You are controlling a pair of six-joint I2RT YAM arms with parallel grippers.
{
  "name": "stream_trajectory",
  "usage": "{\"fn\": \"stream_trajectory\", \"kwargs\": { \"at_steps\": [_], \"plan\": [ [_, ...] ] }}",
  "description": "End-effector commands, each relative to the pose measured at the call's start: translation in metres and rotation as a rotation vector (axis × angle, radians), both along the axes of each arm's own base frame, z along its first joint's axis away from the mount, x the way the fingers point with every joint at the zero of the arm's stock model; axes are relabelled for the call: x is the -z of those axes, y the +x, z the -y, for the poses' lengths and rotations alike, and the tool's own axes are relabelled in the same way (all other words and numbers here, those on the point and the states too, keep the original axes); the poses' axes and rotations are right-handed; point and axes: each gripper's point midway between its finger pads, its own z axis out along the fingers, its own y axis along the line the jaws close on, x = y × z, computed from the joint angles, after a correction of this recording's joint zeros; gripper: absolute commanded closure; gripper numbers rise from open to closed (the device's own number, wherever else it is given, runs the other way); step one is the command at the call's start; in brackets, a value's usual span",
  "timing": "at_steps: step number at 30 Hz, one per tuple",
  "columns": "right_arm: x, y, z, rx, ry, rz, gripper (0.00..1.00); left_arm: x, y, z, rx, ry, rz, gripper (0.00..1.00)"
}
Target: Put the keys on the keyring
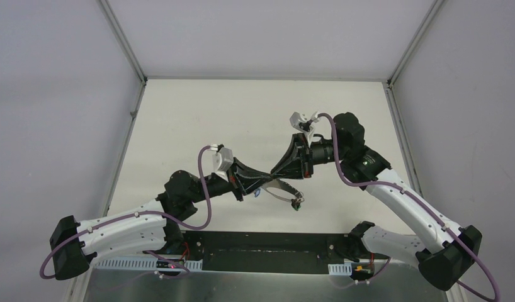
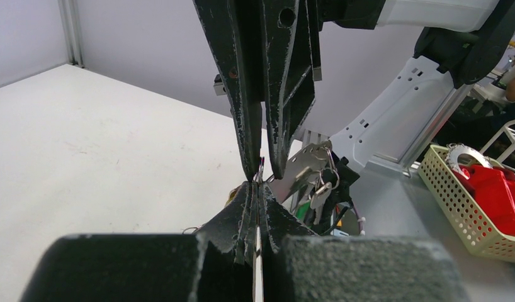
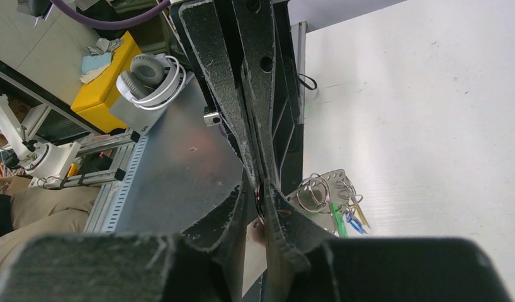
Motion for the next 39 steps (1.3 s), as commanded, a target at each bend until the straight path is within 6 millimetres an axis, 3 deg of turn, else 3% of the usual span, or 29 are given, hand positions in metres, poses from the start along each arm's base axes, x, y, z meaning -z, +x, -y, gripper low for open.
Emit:
{"fn": "stream_trajectory", "kwargs": {
  "at_steps": [1,4,8,10,12,14,18,21,27,36,39],
  "plan": [
    [-0.003,-0.004,0.000,-0.033,0.004,0.017,0.83,-0.043,-0.013,-0.012,0.027,-0.144,0.072,1.00],
    [-0.001,-0.002,0.000,-0.024,-0.003,0.017,0.86,-0.043,-0.013,-0.012,0.030,-0.145,0.072,1.00],
    [0.003,-0.002,0.000,-0.025,-0.019,0.010,0.99,-0.044,-0.014,-0.012,0.033,-0.146,0.074,1.00],
    [0.005,-0.002,0.000,-0.028,-0.026,0.009,0.91,-0.043,-0.014,-0.012,0.034,-0.146,0.075,1.00],
    [0.006,-0.001,0.001,-0.022,-0.033,0.009,0.69,-0.043,-0.014,-0.013,0.033,-0.147,0.075,1.00],
    [0.007,0.000,0.001,-0.012,-0.035,0.016,0.63,-0.043,-0.014,-0.013,0.033,-0.147,0.074,1.00],
    [0.007,0.000,0.001,-0.010,-0.034,0.023,0.64,-0.042,-0.014,-0.012,0.034,-0.144,0.073,1.00],
    [0.008,-0.001,0.001,-0.020,-0.036,0.015,0.71,-0.042,-0.015,-0.013,0.035,-0.145,0.074,1.00],
    [0.012,0.006,0.001,0.028,-0.053,0.024,0.58,-0.044,-0.016,-0.013,0.039,-0.144,0.080,1.00],
    [0.017,0.018,0.005,0.117,-0.084,0.033,0.60,-0.043,-0.017,-0.012,0.046,-0.140,0.082,1.00],
    [0.017,0.021,0.007,0.132,-0.087,0.037,0.66,-0.043,-0.017,-0.012,0.048,-0.139,0.080,1.00]
  ]
}}
